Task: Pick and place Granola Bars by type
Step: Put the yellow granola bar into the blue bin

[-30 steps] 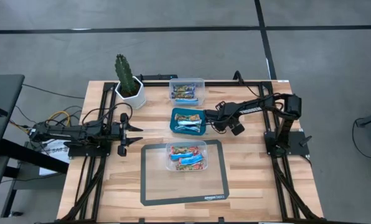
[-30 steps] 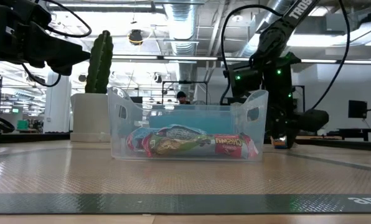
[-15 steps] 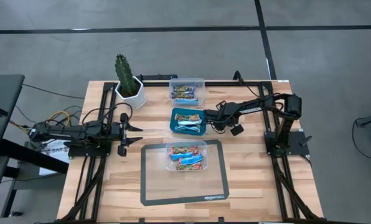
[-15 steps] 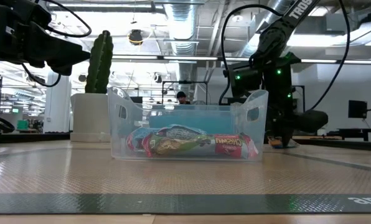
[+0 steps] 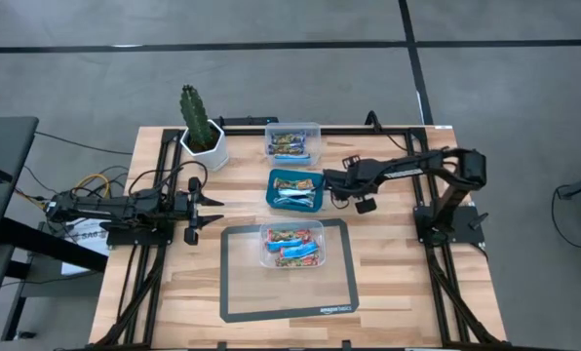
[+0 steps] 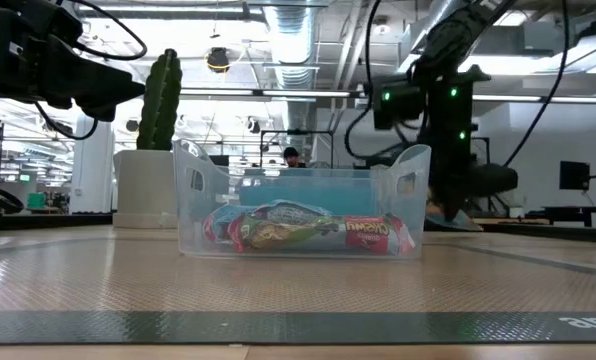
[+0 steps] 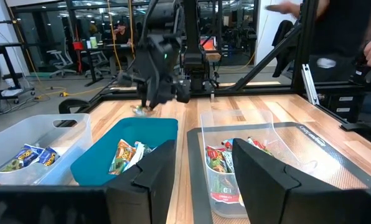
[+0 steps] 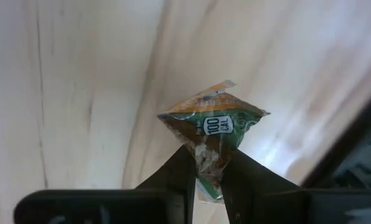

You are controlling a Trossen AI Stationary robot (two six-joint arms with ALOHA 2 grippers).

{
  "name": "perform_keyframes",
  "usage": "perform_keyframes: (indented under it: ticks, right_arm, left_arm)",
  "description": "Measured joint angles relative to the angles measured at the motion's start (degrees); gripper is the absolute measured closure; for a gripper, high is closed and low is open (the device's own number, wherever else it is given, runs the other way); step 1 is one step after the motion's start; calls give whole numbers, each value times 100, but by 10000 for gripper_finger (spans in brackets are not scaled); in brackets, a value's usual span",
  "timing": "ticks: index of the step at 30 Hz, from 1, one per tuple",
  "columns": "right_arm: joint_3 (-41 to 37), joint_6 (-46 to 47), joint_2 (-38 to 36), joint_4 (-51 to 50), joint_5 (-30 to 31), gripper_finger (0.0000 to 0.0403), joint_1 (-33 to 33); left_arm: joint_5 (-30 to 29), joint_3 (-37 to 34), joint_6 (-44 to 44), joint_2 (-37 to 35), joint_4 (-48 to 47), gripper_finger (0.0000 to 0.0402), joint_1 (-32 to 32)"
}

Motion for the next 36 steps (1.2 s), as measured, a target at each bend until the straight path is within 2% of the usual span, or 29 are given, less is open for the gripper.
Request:
perform_keyframes:
  ticks: [11, 25, 31, 36]
  right_arm:
    - [-2, 1228, -1384, -332, 48, 352, 377]
    - [-2, 2525, -2849, -64, 52, 352, 988]
    - [0, 2564, -2958, 643, 65, 352, 1130]
    - [35, 2363, -2535, 1536, 43, 352, 1285]
  left_arm:
    - [-1, 1, 0, 0, 1, 248, 0]
    - [1, 1, 0, 0, -1, 248, -1]
    - [0, 0, 0, 0, 0, 248, 0]
    - [1, -1, -1, 0, 0, 248, 1]
